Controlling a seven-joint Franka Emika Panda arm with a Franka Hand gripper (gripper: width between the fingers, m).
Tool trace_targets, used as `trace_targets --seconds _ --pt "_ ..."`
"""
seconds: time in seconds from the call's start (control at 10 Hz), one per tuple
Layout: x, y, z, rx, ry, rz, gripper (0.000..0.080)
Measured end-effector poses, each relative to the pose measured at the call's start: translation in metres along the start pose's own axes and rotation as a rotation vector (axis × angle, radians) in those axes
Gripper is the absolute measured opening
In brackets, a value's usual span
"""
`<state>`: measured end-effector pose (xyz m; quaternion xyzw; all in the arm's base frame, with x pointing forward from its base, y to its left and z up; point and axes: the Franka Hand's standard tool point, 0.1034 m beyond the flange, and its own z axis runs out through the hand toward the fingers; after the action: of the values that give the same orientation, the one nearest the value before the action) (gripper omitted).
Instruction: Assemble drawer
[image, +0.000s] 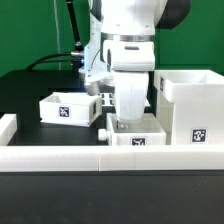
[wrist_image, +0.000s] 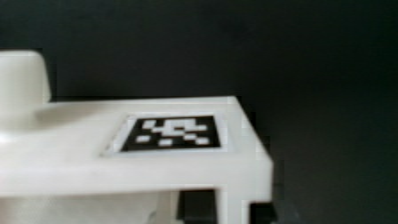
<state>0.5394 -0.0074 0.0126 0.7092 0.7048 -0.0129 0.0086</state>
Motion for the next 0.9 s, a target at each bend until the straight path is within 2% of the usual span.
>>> trace_targets --seconds 0.6,0.9 --pt "0.0003 0.0003 -0.0018 -0.004 0.001 0.008 0.0044" --pt "0.0017 0.0013 -0.0052 0.003 0.001 0.011 0.0044"
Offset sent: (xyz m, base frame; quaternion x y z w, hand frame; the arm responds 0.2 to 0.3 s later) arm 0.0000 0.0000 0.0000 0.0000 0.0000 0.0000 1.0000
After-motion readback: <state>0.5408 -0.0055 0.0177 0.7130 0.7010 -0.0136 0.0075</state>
